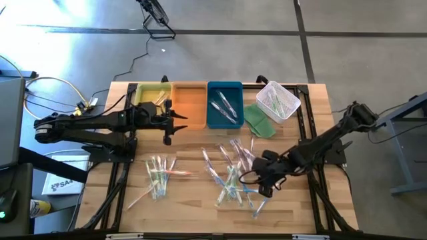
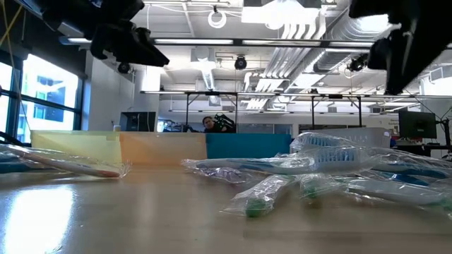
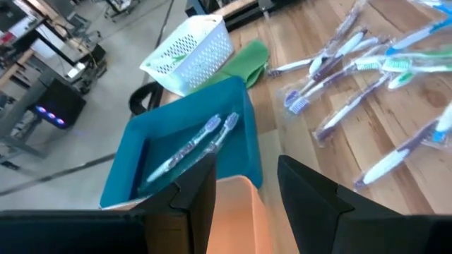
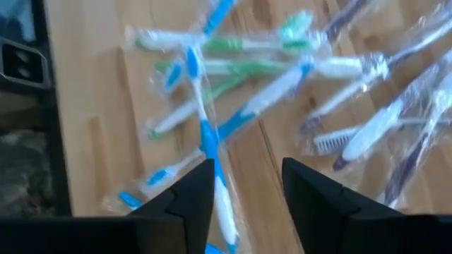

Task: Pick & Place Toothbrushes
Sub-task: Put the blue toothbrush into the orange bin

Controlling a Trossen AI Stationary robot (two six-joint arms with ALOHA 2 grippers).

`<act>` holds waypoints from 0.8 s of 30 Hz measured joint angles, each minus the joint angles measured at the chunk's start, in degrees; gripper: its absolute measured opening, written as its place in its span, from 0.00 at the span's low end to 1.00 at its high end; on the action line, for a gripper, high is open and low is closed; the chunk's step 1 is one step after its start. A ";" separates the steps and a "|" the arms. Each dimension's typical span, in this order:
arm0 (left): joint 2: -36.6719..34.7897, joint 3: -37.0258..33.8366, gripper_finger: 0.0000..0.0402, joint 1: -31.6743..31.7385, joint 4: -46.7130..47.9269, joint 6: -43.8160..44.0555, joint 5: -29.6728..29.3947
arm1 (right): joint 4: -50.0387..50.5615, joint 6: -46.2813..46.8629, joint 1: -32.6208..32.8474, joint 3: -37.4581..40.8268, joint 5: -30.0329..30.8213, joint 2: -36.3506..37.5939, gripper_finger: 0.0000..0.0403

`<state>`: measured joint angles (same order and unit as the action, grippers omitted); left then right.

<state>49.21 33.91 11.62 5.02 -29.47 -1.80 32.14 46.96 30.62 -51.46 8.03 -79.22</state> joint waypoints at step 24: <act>-0.02 0.00 0.37 0.00 1.55 0.02 -0.04 | -21.04 6.04 5.56 8.56 -4.01 -15.85 0.39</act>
<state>49.19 33.91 11.62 6.57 -29.45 -1.85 11.09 53.00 36.18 -42.89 4.02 -95.07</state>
